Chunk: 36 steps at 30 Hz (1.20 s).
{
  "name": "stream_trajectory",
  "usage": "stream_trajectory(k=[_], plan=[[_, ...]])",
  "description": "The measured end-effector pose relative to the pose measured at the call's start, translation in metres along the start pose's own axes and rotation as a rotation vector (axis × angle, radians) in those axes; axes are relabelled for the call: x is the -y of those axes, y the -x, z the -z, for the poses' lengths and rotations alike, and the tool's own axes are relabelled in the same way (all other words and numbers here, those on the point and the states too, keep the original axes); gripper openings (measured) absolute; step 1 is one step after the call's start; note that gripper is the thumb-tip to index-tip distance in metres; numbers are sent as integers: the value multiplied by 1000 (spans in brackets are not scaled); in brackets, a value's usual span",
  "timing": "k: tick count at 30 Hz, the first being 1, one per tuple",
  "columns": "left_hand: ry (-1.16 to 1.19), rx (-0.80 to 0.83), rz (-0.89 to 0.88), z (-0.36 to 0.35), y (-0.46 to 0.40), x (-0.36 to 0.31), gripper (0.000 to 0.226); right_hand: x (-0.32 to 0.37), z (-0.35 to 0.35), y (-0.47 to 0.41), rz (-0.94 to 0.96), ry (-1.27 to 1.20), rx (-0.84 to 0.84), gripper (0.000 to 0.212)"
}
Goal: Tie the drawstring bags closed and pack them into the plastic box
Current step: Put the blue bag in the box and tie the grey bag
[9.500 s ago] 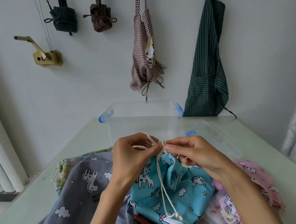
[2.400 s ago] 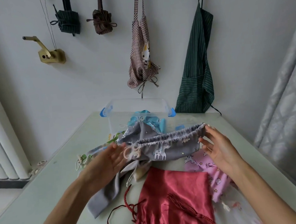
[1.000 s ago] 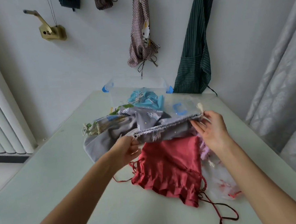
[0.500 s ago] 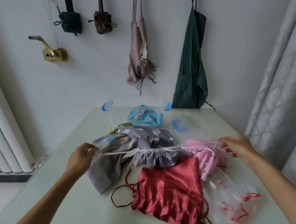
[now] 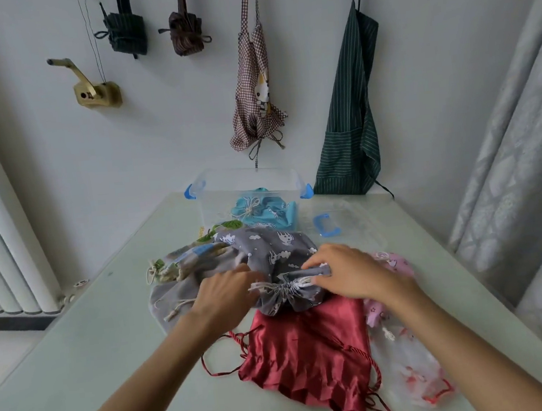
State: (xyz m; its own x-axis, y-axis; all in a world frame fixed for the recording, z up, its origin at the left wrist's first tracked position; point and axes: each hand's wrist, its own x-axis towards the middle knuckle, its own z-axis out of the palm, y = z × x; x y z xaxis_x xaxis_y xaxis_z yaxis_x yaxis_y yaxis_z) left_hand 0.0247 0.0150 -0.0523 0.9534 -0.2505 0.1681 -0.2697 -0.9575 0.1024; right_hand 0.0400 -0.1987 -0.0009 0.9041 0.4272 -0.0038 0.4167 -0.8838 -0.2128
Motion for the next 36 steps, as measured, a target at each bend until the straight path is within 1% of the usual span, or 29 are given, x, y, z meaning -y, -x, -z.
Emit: stream_trajectory(k=[2, 4, 5, 7, 9, 11, 12, 13, 15, 17, 18, 21, 23, 25, 26, 28, 29, 31, 32, 33, 36], plan=[[-88, 23, 3, -7, -4, -1, 24, -2, -11, -11, -19, 103, 27, 25], [-104, 19, 24, -12, -4, 2, 20, -6, -17, -17, -24, 95, -46, 16], [-78, -2, 40, -14, -4, 5, 22, -9, -18, -17, -16, 40, -96, 11], [52, -104, 67, -14, -3, 12, 26, -16, -14, -17, 1, -136, -178, 8], [173, -234, 73, -8, -1, 16, 21, -23, -8, -13, 30, -339, -168, 8], [131, -366, 40, 0, 1, 17, 15, -30, -5, -10, 61, -528, -72, 9], [72, -415, 22, 2, 1, 16, 12, -32, -4, -8, 65, -586, -48, 10], [9, -437, 9, 3, 0, 15, 10, -34, -3, -7, 58, -607, -67, 10], [-79, -431, -17, 1, -2, 18, 4, -38, 0, -6, 29, -567, -230, 10], [-106, -425, -50, 1, -3, 24, 10, -42, 1, -3, -13, -472, -416, 8], [-124, -426, -61, 0, -3, 27, 14, -42, -2, -1, -26, -437, -460, 8], [-201, -350, -9, 0, -6, 25, 13, -34, -19, -1, -64, -327, -487, 8], [-231, -312, 59, 3, -9, 19, 13, -26, -27, -4, -77, -306, -450, 9], [-180, -330, 81, 6, -11, 15, 10, -20, -30, -8, -74, -330, -368, 8], [-144, -367, 85, 9, -11, 14, 13, -17, -31, -10, -65, -349, -325, 7], [-115, -427, 102, 13, -9, 10, 27, -13, -32, -12, -47, -385, -269, 7], [-115, -434, 126, 14, -9, 9, 29, -12, -32, -13, -39, -395, -258, 8], [-102, -396, 218, 13, -8, 6, 27, -12, -33, -13, -19, -415, -245, 8], [-36, -375, 258, 10, -9, 5, 30, -13, -34, -12, -9, -431, -233, 9], [89, -347, 271, 6, -8, 4, 34, -13, -34, -12, 2, -447, -218, 9], [547, -171, 215, -3, -5, -1, 25, -14, -37, -9, 19, -481, -182, 9]])
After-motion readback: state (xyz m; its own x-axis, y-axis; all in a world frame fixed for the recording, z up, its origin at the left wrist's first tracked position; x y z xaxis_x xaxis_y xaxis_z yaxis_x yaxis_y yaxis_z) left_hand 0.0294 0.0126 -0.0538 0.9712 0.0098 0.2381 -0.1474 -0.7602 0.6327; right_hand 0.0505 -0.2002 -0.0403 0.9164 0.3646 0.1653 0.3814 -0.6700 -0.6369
